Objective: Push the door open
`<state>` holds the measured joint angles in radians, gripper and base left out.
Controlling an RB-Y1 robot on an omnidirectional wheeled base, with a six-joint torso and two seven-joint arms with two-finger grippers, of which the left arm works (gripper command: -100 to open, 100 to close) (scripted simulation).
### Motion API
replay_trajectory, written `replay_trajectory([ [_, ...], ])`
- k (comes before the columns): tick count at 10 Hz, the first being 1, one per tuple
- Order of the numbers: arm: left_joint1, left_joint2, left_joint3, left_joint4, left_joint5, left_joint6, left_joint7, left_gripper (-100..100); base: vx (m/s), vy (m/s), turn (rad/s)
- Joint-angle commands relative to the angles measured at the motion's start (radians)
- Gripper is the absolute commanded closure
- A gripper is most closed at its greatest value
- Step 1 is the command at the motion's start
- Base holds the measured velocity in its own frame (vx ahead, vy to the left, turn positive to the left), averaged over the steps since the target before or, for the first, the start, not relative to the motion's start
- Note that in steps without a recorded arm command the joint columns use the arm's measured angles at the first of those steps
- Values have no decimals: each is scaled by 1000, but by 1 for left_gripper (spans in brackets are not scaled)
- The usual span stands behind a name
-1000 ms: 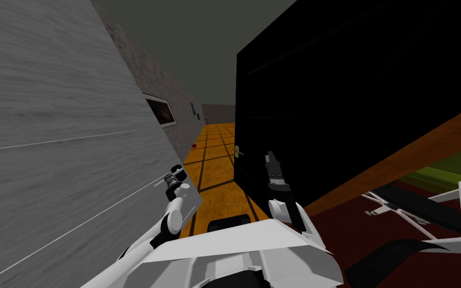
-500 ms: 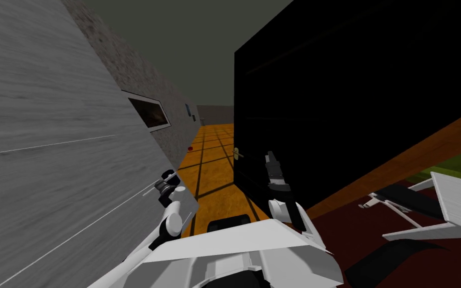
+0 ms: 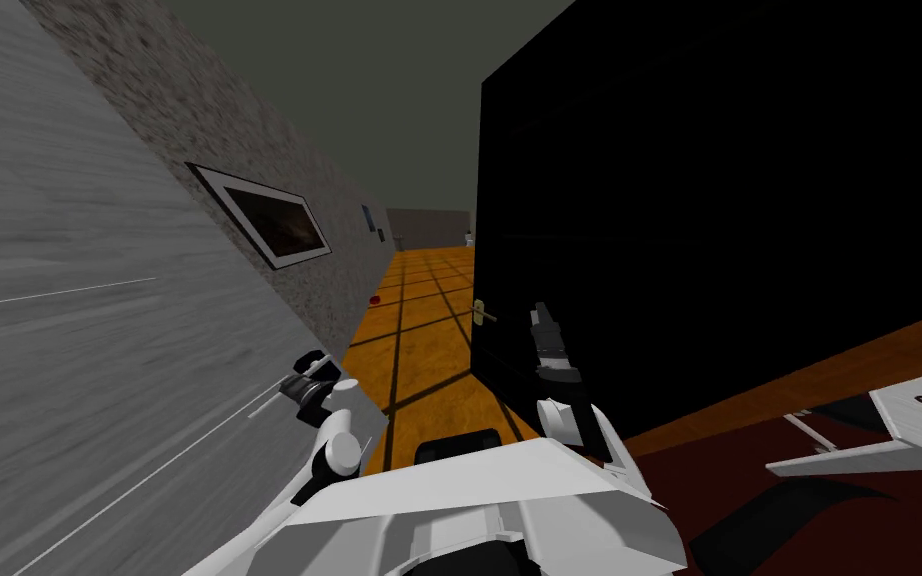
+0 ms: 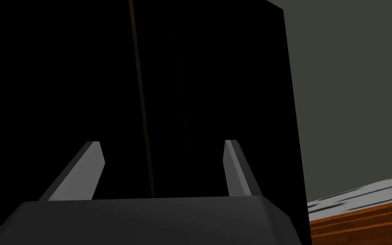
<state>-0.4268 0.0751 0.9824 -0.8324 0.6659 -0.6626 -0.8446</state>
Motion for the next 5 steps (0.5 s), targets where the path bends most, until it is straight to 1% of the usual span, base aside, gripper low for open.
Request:
replay_trajectory([
  [1, -2, 6, 26, -1, 22, -18, -28, 100, 131, 89, -59],
  [4, 8, 0, 61, -25, 53, -30, -64, 100, 151, 93, -43],
  [5, 14, -3, 58, -22, 49, -25, -56, 100, 55, 42, 25],
])
